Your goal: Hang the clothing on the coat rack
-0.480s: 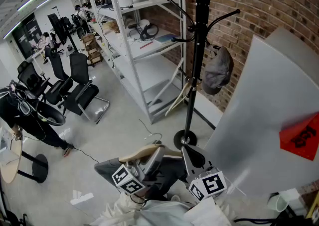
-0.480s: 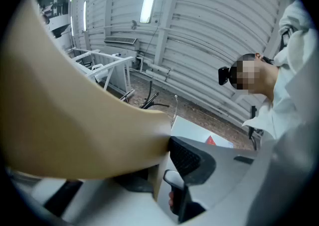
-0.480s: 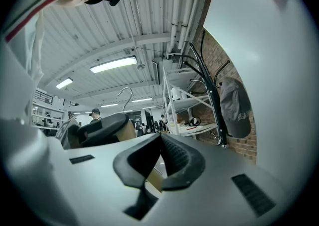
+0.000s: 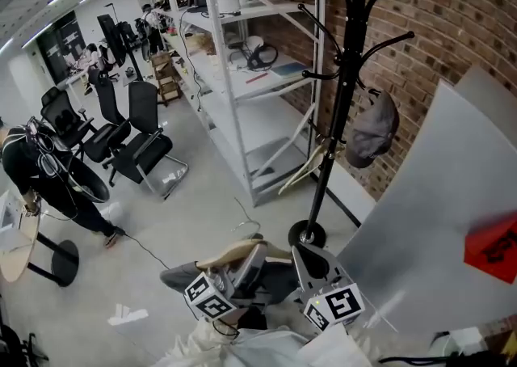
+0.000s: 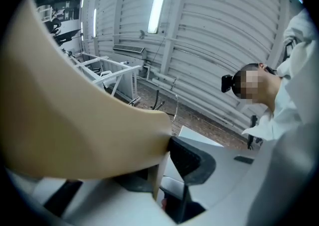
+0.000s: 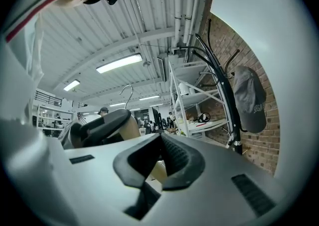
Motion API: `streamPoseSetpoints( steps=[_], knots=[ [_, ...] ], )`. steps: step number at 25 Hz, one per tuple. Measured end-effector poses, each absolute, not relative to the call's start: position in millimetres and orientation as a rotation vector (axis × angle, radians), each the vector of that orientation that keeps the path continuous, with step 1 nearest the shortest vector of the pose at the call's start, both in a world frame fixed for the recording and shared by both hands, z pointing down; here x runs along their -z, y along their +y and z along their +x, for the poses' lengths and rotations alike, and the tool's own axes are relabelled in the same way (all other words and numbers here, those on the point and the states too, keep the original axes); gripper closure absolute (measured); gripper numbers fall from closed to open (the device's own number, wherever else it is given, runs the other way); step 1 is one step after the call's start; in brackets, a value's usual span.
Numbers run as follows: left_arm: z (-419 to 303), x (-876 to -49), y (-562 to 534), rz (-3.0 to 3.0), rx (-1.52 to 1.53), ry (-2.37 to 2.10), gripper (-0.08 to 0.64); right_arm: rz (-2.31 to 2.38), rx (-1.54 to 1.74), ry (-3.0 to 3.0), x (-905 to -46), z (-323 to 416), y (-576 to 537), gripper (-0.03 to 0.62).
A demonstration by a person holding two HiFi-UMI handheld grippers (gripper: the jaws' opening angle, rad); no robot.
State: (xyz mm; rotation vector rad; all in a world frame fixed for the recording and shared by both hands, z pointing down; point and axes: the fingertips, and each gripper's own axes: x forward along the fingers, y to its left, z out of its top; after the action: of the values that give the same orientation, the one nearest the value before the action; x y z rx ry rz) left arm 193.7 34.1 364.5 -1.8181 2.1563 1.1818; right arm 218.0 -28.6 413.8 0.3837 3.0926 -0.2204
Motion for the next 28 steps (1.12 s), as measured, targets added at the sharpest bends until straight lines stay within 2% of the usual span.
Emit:
streamPoseSetpoints(
  steps=[28],
  knots=[
    [-33, -361, 73, -1.912, -1.193, 2.077, 0.453, 0.283, 0.197, 3.130, -420, -9, 18, 0.568]
  ],
)
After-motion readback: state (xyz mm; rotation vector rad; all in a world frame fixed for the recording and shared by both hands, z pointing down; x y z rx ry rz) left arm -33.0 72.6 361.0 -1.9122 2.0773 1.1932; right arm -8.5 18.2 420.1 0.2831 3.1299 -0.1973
